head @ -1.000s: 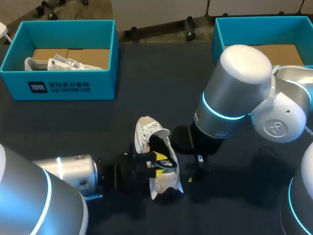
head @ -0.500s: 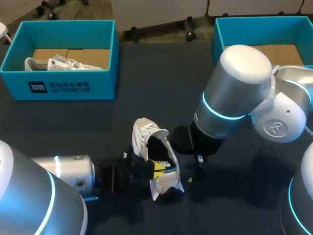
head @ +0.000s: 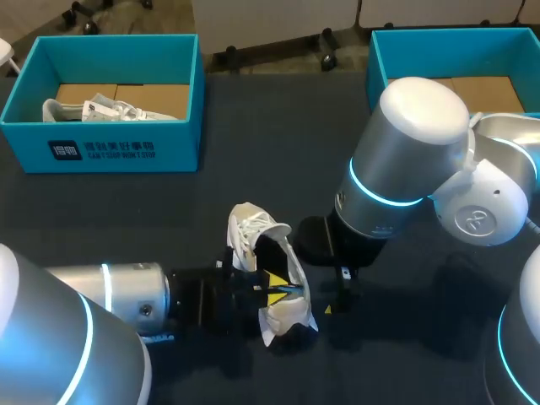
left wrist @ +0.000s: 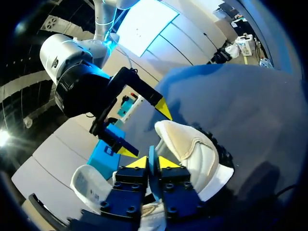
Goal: Take the shoe out of the shoebox, open the shoe tongue, remove and reinsert the insole, then place the shoe into the shoebox
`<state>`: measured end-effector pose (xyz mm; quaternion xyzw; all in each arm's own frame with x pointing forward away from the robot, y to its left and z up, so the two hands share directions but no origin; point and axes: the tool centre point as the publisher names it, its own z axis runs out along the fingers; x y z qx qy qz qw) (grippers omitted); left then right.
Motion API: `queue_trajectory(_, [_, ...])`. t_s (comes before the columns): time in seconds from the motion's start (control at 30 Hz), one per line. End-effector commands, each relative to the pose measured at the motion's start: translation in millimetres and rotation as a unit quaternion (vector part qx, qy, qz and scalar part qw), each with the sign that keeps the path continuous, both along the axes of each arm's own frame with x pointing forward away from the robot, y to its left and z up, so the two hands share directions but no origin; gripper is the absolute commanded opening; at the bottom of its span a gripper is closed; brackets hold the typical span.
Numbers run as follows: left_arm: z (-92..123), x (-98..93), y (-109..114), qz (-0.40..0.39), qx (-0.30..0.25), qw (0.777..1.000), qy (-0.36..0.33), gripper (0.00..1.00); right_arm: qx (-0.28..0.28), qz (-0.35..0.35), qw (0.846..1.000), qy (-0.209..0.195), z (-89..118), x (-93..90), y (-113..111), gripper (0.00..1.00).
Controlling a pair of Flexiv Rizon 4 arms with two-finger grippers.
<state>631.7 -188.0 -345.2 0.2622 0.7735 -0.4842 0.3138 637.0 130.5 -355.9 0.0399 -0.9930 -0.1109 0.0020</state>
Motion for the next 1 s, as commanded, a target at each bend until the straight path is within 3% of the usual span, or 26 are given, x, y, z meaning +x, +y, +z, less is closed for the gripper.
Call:
queue_trajectory(0.03, [13.0,-7.3,16.2,-0.016,0.003,1.000,0.007,0.42,0.000,0.000,1.000,0.000,-1.6,0.0,1.4,1.00])
queue_trajectory(0.6, [26.1,-16.7,38.9,-0.043,0.057,0.997,0.019,0.36,0.005,0.000,1.000,0.005,0.4,2.5,-1.0,1.00])
queue_trajectory(1.0, [31.5,-23.6,60.7,-0.094,0.141,0.984,0.051,0.35,0.014,-0.004,0.999,0.041,27.7,17.0,-66.2,1.00])
